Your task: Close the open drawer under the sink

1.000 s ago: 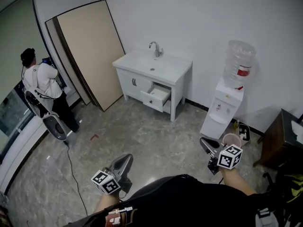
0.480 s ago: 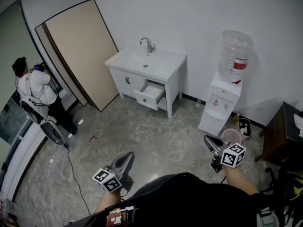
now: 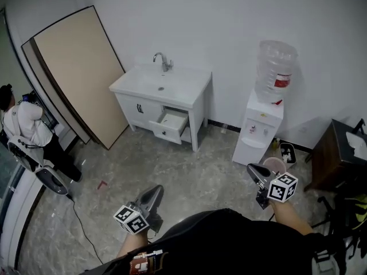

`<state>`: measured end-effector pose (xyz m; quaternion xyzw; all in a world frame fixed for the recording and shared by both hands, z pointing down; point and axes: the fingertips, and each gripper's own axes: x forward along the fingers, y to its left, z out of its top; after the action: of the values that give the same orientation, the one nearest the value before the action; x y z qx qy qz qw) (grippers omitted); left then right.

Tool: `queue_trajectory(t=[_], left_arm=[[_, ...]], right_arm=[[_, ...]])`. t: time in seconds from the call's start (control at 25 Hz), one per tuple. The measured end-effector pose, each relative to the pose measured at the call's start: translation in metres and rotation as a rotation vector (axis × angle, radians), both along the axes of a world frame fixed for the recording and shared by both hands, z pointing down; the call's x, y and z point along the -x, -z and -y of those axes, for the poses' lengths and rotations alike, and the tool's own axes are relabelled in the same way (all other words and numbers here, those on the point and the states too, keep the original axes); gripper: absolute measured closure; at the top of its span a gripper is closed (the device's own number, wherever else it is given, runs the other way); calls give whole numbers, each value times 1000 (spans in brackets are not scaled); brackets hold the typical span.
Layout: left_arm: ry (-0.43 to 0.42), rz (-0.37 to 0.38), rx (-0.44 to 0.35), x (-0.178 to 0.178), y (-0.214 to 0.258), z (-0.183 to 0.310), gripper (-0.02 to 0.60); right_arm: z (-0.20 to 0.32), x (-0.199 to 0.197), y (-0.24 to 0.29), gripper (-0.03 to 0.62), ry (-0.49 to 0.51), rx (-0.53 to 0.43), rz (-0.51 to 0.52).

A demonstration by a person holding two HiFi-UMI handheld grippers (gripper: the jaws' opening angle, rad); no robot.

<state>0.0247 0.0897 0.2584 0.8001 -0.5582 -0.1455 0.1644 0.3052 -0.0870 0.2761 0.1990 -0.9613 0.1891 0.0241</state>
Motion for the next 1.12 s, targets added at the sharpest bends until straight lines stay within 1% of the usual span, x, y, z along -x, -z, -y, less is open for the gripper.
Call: queue_trajectory(t=[0.12, 0.24, 0.4, 0.52, 0.64, 0.84, 0.96, 1.12], left_arm=[[-26, 12, -21, 38, 8, 14, 580], [-39, 23, -26, 84, 13, 23, 580], [-39, 19, -22, 141, 14, 35, 580], [-51, 2, -17, 172, 10, 44, 580], [-71, -4, -2, 199, 2, 53, 581], [-83, -12, 14, 236, -9, 69, 580], [-83, -20, 22, 251, -13, 78, 580], [-77, -28, 29, 262, -19, 91, 580]], right_arm=[[8, 31, 9, 592, -30, -17, 0], [15, 74, 22, 592, -42, -37, 12], [23, 130, 29, 592, -38, -49, 1], [28, 160, 27, 592, -51, -41, -11], [36, 184, 24, 592, -78, -30, -21], [47, 212, 14, 592, -102, -10, -38], [55, 228, 10, 592, -100, -2, -48], [71, 244, 8, 592, -83, -2, -63]])
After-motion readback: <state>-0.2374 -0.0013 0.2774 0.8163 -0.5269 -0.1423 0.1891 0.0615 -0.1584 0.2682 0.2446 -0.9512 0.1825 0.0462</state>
